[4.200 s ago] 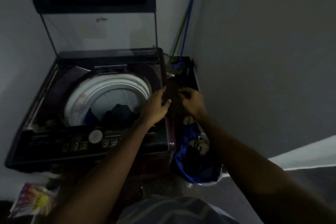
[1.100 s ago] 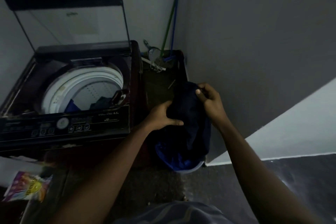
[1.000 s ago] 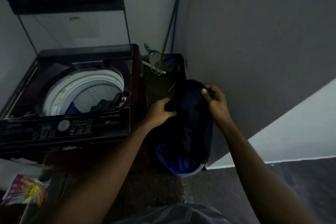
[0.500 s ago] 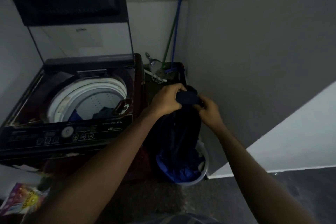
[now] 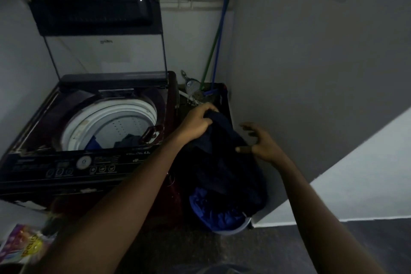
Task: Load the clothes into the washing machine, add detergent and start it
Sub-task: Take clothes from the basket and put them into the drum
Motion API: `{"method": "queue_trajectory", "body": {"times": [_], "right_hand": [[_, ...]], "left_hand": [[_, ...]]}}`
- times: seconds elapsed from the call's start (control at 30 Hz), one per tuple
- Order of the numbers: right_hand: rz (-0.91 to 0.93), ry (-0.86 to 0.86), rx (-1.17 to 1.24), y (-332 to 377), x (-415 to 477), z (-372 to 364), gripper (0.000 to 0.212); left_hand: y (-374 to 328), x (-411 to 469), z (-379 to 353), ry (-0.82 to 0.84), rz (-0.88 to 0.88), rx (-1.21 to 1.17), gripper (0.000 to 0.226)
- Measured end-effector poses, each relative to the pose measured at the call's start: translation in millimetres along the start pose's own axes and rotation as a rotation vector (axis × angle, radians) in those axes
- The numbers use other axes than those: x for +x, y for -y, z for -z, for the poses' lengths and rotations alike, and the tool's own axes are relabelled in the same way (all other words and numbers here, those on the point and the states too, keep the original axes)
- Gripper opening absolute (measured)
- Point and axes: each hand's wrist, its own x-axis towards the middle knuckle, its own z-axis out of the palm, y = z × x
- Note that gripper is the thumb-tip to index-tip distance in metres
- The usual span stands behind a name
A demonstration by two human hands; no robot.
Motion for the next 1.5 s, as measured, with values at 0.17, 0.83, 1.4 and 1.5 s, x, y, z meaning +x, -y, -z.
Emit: {"method": "queue_trajectory", "body": {"times": [0.17, 0.83, 1.4, 1.5], "right_hand": [[0.109, -0.086, 0.035, 15.6, 8.3, -34.2, 0.026], [0.137, -0.22, 0.43, 61.6, -2.8, 27.1, 0.025], [0.088, -0.251, 0.446, 61.3, 12.2, -7.2, 0.045], [0.049, -0.235, 0.542, 75.8, 15.9, -3.1, 0.063]], "left_hand": [[-6.9, 9.1, -20.3, 0.015, -0.11, 0.012, 0.037], [15.9, -4.4, -9.8, -0.169, 0.128, -0.36, 0.022], [-7.7, -23.2, -2.2, -0.14, 0.192, -0.471, 0.075], [2.3, -40.5, -8.5, 0.087, 0.308, -0.405, 0.071]]}}
